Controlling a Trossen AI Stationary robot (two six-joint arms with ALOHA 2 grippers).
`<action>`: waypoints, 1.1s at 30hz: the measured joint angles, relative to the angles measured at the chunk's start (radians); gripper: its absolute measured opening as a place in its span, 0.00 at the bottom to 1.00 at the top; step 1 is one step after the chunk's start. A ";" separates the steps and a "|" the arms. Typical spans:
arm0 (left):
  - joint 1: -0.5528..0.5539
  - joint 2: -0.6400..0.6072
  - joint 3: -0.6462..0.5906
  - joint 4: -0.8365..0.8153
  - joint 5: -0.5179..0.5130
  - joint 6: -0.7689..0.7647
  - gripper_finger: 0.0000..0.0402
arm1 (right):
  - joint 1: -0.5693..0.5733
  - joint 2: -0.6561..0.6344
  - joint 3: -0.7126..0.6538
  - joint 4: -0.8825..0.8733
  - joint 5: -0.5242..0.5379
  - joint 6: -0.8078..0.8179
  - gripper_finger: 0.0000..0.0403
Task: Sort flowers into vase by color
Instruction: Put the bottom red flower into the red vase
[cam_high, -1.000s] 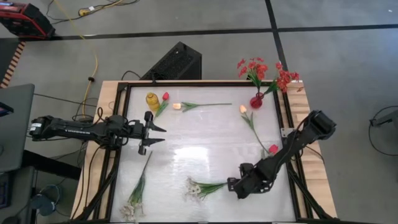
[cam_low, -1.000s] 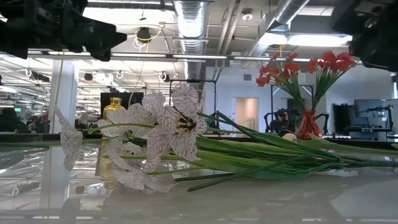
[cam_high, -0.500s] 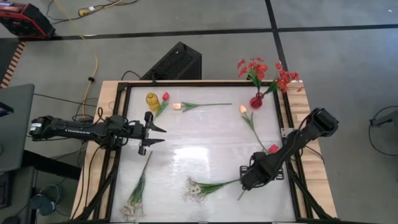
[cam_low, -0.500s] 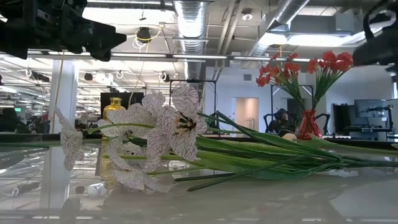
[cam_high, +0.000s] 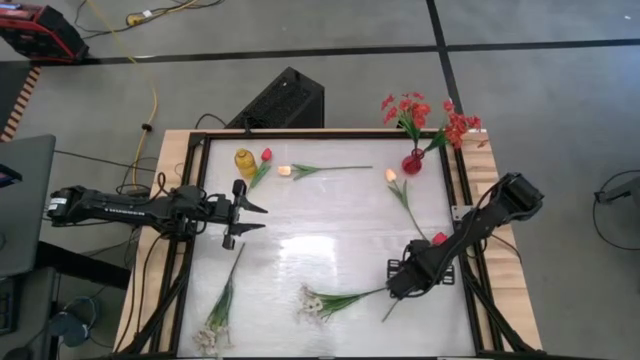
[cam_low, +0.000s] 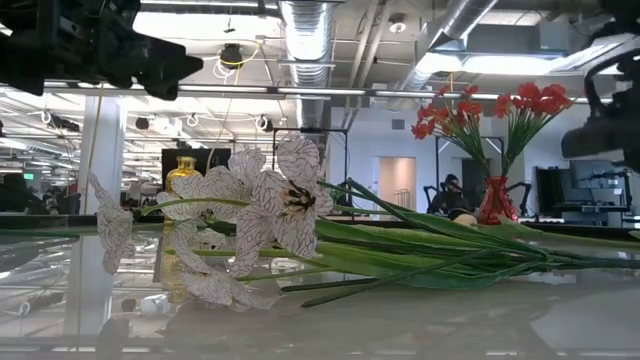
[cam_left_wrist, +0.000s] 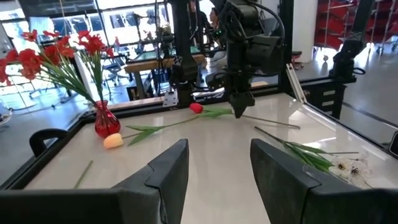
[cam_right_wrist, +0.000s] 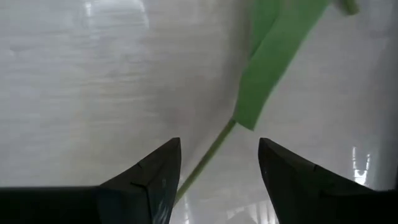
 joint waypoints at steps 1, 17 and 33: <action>0.000 0.000 0.000 -0.002 0.000 0.000 0.40 | 0.000 0.000 -0.011 0.017 0.004 0.000 0.57; 0.000 0.000 0.000 -0.002 -0.001 -0.003 0.40 | -0.007 -0.002 -0.050 0.075 0.009 -0.032 0.13; 0.000 0.000 0.000 -0.001 -0.002 -0.001 0.40 | -0.012 -0.034 0.378 -0.354 0.347 -0.190 0.05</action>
